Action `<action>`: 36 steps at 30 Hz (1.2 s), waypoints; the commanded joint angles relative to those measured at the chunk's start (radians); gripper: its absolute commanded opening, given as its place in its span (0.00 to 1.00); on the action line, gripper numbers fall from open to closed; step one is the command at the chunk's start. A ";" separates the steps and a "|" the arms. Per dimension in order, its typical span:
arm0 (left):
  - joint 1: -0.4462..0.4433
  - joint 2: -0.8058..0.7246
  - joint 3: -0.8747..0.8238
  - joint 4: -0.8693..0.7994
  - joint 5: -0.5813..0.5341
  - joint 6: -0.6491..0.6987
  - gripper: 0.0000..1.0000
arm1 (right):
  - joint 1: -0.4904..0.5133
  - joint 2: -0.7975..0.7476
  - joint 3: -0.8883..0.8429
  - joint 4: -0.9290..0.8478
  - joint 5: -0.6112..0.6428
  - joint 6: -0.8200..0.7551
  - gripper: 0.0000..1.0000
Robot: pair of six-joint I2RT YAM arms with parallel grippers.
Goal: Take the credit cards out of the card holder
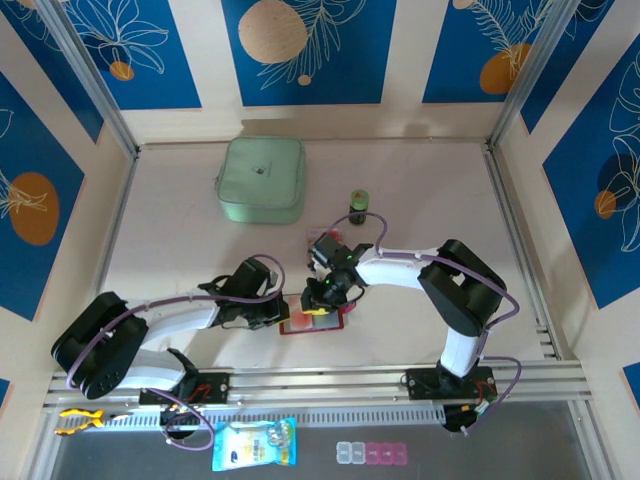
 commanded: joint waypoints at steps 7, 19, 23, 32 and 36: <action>0.005 0.008 0.003 -0.052 -0.017 0.014 0.00 | -0.015 -0.047 -0.040 0.039 -0.062 0.027 0.20; 0.004 0.008 0.011 -0.055 -0.019 0.010 0.00 | -0.035 -0.022 -0.084 0.153 -0.139 0.050 0.17; 0.005 0.010 0.010 -0.056 -0.019 0.011 0.00 | -0.036 -0.004 -0.096 0.194 -0.168 0.054 0.18; 0.005 0.007 0.014 -0.058 -0.020 0.009 0.00 | -0.045 -0.020 -0.123 0.200 -0.151 0.061 0.13; 0.005 0.001 0.011 -0.063 -0.023 0.014 0.00 | -0.054 -0.050 -0.127 0.150 -0.119 0.039 0.10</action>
